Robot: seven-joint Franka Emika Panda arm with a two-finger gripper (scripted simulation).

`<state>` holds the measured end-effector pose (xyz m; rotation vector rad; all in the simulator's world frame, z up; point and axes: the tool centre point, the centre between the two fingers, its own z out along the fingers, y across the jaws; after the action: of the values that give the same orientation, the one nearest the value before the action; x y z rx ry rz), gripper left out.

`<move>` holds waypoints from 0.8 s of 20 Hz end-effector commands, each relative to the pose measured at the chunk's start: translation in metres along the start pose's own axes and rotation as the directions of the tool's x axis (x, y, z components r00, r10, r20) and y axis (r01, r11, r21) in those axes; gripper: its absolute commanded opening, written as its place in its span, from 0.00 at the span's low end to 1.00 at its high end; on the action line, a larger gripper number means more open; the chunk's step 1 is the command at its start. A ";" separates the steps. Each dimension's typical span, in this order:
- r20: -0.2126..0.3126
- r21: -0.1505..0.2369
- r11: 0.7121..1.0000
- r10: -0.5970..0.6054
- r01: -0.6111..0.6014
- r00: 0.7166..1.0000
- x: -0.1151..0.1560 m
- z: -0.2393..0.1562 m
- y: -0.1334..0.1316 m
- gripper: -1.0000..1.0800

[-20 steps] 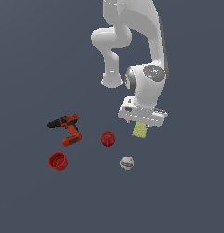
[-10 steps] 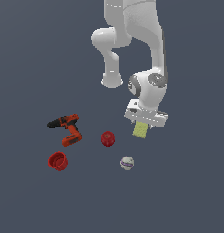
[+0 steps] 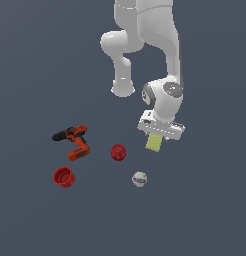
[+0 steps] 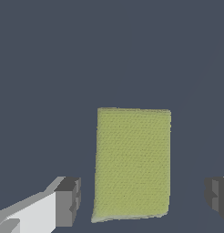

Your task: Pick up a designated object from a clutter of objects.

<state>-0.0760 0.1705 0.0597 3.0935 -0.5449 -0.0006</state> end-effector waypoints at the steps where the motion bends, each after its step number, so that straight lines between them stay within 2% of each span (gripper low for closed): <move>1: 0.000 0.000 1.000 0.000 0.000 1.000 0.000 0.003 0.000 0.96; 16: 0.000 0.000 1.000 0.002 -0.002 1.000 -0.001 0.050 0.000 0.96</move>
<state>-0.0776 0.1707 0.0119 3.0927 -0.5479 -0.0016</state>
